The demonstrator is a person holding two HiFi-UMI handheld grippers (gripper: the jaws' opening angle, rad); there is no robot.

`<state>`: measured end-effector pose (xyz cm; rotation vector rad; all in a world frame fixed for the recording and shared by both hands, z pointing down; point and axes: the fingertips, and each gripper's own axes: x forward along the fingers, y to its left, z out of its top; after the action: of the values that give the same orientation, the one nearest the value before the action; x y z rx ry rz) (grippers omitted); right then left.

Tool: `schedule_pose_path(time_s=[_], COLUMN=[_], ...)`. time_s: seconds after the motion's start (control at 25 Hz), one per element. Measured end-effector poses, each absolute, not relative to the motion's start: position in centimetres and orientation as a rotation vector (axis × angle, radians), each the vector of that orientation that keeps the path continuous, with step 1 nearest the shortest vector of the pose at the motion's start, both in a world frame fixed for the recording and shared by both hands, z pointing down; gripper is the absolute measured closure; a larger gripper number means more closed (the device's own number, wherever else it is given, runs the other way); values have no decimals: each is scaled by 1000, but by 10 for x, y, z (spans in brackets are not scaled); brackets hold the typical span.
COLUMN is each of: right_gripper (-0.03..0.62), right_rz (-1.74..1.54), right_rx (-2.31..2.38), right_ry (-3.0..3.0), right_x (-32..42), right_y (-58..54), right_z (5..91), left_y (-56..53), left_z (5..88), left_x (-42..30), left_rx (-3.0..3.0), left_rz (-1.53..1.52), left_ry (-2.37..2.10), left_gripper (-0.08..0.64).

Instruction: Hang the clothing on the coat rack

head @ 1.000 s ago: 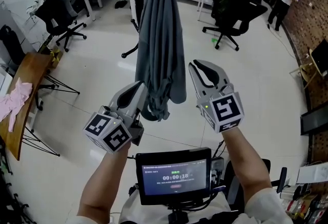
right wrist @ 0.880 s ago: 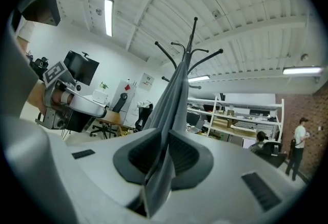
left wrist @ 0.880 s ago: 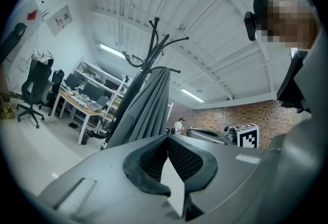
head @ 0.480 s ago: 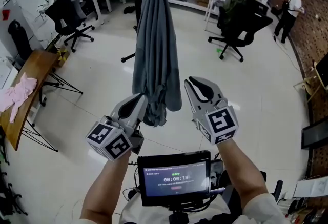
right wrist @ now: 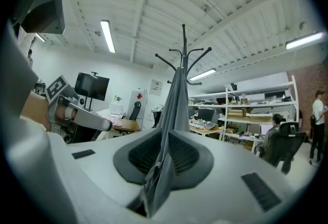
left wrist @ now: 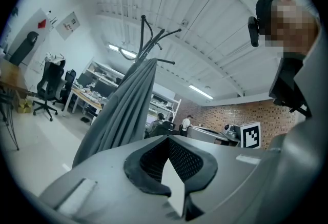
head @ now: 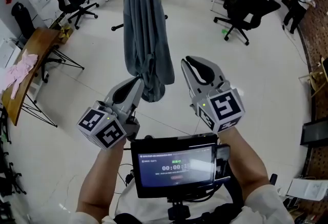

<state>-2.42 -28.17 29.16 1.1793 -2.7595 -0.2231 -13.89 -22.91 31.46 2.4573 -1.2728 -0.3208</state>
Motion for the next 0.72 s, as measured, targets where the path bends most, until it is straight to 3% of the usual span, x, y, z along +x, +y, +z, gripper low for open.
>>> schedule_pose_path(time_s=[0.72], right_gripper=[538], right_rz=[-84], right_rx=[1006], right_ry=[-2846], right_x=[-11], right_y=[-217], right_z=[326], left_y=[-158], left_z=[332], left_x=[-116], left_rx=[2370], left_rz=[-350], left_ry=[-1368], left_gripper=[558])
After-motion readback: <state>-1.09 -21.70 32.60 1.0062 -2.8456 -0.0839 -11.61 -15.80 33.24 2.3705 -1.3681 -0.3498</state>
